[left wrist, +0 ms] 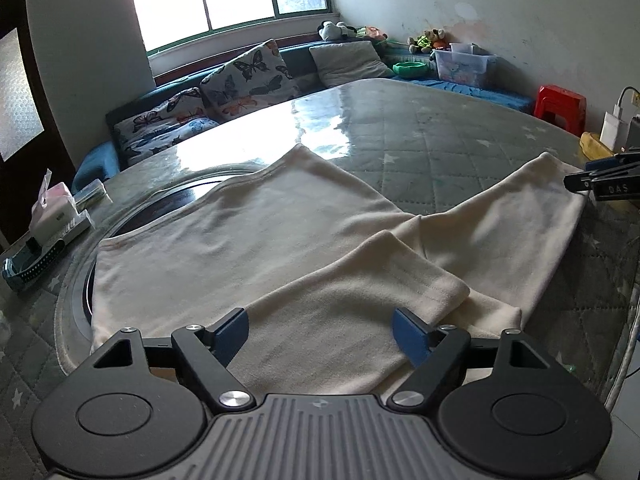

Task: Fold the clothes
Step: 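Lift the shirt side with the right gripper and fold it over the body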

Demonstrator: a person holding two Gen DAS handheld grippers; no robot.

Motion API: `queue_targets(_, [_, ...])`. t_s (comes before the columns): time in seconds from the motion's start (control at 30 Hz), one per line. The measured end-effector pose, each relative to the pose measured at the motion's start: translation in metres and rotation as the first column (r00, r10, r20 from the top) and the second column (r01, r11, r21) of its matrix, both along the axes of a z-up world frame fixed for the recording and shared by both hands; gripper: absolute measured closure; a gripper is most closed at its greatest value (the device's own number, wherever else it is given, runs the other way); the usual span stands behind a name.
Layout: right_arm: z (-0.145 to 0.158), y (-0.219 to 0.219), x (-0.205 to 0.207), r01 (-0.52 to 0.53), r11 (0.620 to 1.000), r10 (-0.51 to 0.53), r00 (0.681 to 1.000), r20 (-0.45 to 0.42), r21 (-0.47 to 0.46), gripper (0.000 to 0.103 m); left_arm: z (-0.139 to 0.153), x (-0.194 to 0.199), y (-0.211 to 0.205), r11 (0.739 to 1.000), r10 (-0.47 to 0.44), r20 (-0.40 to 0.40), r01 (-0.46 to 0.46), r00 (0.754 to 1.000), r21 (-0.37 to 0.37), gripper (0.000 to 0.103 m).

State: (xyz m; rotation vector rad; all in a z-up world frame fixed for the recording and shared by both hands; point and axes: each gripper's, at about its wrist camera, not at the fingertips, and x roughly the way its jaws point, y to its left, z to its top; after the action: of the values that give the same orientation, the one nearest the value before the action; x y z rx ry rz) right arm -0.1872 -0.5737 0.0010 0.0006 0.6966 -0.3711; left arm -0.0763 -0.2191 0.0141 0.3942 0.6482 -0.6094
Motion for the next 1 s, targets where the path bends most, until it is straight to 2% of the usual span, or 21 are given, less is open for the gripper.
queue_targets(0.27, [-0.002, -0.026, -0.011, 0.037, 0.982, -0.046, 0.998, 0.045, 0.183, 0.062, 0.005, 0.001, 0.002, 1.000, 0.012, 0.008, -0.012, 1.000, -0.012, 0.021])
queue_targets(0.4, [0.003, -0.025, -0.016, 0.014, 0.978, -0.026, 0.998, 0.055, 0.206, 0.091, 0.006, 0.001, 0.003, 1.000, 0.022, 0.016, -0.022, 1.000, -0.013, 0.021])
queue_targets(0.5, [0.010, -0.018, -0.017, -0.012, 0.980, -0.002, 0.997, 0.072, 0.197, 0.093, 0.007, 0.002, 0.004, 1.000, 0.029, 0.015, -0.028, 0.999, -0.013, 0.021])
queue_targets(0.63, [0.034, -0.003, -0.017, -0.090, 0.980, 0.065, 0.988, 0.140, 0.180, 0.094, 0.004, 0.003, 0.002, 1.000, 0.029, 0.011, -0.029, 1.000, -0.007, 0.021])
queue_targets(0.73, [0.064, 0.016, -0.013, -0.192, 0.969, 0.159, 0.966, 0.204, 0.153, 0.094, 0.003, 0.001, 0.001, 1.000, 0.021, 0.009, -0.021, 1.000, -0.002, 0.020])
queue_targets(0.87, [0.094, 0.046, -0.001, -0.327, 0.937, 0.288, 0.922, 0.258, 0.122, 0.094, 0.008, 0.000, 0.014, 0.999, 0.040, 0.015, -0.040, 0.999, -0.019, 0.019])
queue_targets(1.0, [0.115, 0.083, 0.018, -0.447, 0.890, 0.410, 0.869, 0.278, 0.085, 0.094, 0.015, 0.002, 0.039, 0.994, 0.097, 0.016, -0.096, 0.995, -0.055, 0.011])
